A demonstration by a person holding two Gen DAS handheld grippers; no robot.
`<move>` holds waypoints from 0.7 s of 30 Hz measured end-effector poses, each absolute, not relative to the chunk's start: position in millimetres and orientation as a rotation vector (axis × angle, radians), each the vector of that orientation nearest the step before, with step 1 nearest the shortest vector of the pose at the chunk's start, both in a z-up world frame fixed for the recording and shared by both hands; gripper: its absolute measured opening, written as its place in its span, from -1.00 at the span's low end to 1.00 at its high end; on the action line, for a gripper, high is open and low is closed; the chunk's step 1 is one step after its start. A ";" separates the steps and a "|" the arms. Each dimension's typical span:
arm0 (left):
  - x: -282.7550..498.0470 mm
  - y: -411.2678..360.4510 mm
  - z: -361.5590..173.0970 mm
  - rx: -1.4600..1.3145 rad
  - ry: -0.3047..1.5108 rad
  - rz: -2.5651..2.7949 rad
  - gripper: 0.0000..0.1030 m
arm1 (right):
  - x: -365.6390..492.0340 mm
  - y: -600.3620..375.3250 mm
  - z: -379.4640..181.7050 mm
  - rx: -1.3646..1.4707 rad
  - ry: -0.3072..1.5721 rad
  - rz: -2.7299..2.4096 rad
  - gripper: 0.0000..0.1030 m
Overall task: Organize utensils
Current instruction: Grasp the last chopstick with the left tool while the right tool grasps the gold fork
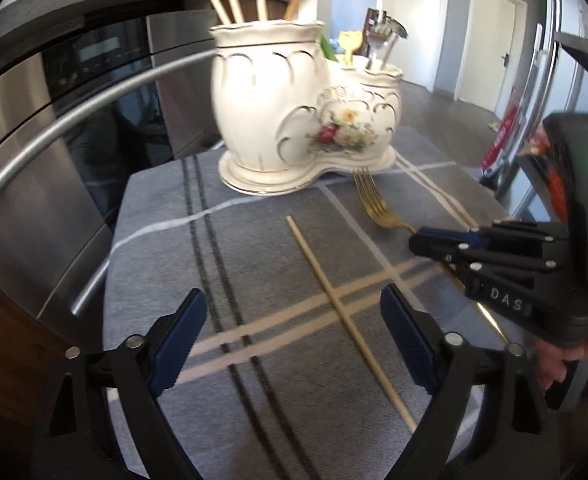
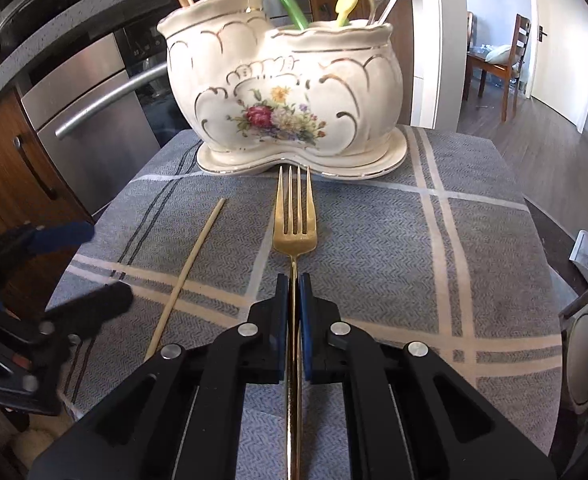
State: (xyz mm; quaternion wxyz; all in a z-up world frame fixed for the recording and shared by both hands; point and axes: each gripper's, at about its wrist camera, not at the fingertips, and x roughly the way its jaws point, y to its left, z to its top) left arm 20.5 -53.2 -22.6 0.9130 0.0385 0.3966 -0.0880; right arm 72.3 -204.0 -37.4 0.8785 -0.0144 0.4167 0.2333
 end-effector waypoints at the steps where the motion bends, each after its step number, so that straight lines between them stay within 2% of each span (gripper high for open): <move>1: 23.3 -58.1 -24.3 0.093 0.834 -0.180 0.56 | 71.8 -207.3 -36.1 -0.025 0.865 0.486 -0.89; 8: 45.1 -72.5 -41.3 0.096 0.972 -0.184 0.02 | 74.7 -220.3 -32.7 0.004 0.854 0.477 -0.89; 9: 48.7 -74.1 -43.7 0.101 0.986 -0.174 -0.14 | 73.1 -222.8 -32.6 0.008 0.852 0.477 -0.89; 10: 50.6 -75.2 -45.0 0.105 0.993 -0.168 -0.22 | 73.0 -224.3 -31.9 0.011 0.849 0.478 -0.89; 15: 63.0 -85.5 -43.9 0.153 1.002 -0.157 -0.41 | 72.6 -222.7 -29.4 0.010 0.834 0.486 -0.89; 18: 70.4 -85.8 -42.9 0.155 1.025 -0.170 -0.75 | 70.6 -220.0 -27.7 0.002 0.820 0.498 -0.89; 21: 71.5 -79.7 -43.0 0.148 1.032 -0.185 -0.89 | 69.1 -220.3 -26.3 0.004 0.811 0.505 -0.89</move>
